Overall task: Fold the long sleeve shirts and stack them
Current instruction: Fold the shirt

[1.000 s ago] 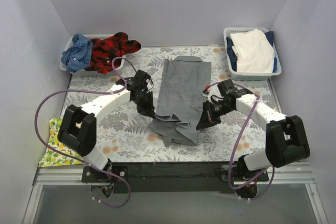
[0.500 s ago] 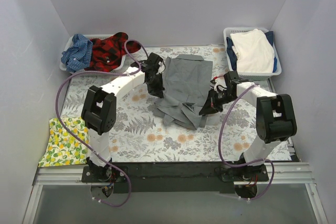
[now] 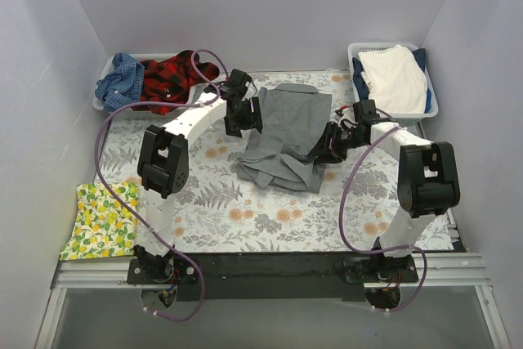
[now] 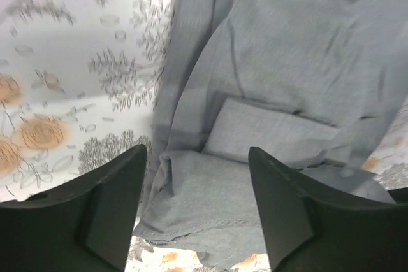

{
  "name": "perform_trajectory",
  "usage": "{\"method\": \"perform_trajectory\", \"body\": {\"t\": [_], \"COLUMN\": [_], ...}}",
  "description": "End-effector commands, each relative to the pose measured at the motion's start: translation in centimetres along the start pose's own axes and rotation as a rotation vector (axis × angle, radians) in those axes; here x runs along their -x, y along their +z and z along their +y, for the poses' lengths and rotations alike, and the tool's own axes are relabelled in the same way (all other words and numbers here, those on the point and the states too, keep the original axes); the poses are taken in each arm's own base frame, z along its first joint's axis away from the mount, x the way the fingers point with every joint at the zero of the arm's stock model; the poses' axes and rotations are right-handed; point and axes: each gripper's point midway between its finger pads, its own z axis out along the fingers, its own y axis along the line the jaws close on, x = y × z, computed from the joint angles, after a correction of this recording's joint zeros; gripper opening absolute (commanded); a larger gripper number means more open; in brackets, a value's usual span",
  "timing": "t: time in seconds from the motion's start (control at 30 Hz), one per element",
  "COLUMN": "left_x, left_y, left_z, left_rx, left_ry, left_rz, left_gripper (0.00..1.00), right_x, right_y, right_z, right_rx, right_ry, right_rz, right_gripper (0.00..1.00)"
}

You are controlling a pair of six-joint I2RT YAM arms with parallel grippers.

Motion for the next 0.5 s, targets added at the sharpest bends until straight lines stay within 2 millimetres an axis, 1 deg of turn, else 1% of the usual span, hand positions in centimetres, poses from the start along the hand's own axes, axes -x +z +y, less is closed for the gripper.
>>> {"method": "perform_trajectory", "body": {"t": [0.0, 0.03, 0.07, 0.1, 0.17, 0.2, 0.23, 0.27, 0.3, 0.33, 0.4, 0.43, 0.47], "left_x": [4.0, 3.9, 3.7, 2.9, 2.0, 1.7, -0.2, -0.8, -1.9, -4.0, -6.3, -7.1, -8.8], "left_y": [-4.7, -5.0, -5.2, -5.7, -6.2, -7.7, -7.1, -7.3, -7.7, -8.0, -8.0, -8.5, -7.7], "left_z": [-1.0, -0.8, -0.5, 0.0, 0.5, 0.3, 1.5, 1.7, 1.9, 2.4, 2.9, 2.8, 3.6], "left_rx": [-0.053, -0.049, -0.044, -0.042, -0.045, -0.069, -0.051, -0.061, -0.079, -0.109, -0.141, -0.165, -0.158], "left_ry": [0.018, 0.018, 0.021, 0.028, 0.058, 0.071, 0.095, 0.108, 0.127, 0.141, 0.166, 0.167, 0.165], "left_rz": [-0.153, -0.158, -0.157, -0.151, -0.152, -0.168, -0.129, -0.126, -0.115, -0.075, -0.029, -0.016, 0.028], "left_gripper": [0.68, 0.69, 0.70, 0.70, 0.70, 0.70, 0.69, 0.69, 0.69, 0.68, 0.67, 0.65, 0.64], "right_x": [2.8, 2.7, 2.7, 2.9, 2.8, 3.0, 1.9, 1.2, 1.0, -1.1, -2.9, -4.3, -5.0], "right_y": [-3.4, -3.9, -4.2, -4.6, -5.2, -5.7, -5.2, -4.8, -4.6, -3.3, -2.1, -1.2, -0.7], "right_z": [2.8, 3.1, 2.8, 1.3, 1.2, 0.6, 1.4, 1.7, 2.2, 2.8, 3.0, 3.3, 3.5], "right_rx": [-0.018, -0.032, -0.056, -0.154, -0.244, -0.321, -0.339, -0.357, -0.383, -0.393, -0.408, -0.394, -0.380], "right_ry": [-0.128, -0.145, -0.149, -0.157, -0.227, -0.257, -0.353, -0.393, -0.436, -0.509, -0.546, -0.563, -0.555], "right_rz": [-0.189, -0.211, -0.225, -0.258, -0.297, -0.326, -0.296, -0.275, -0.270, -0.192, -0.137, -0.099, -0.088], "right_gripper": [0.50, 0.51, 0.52, 0.52, 0.53, 0.53, 0.53, 0.53, 0.53, 0.53, 0.53, 0.53, 0.52]}}
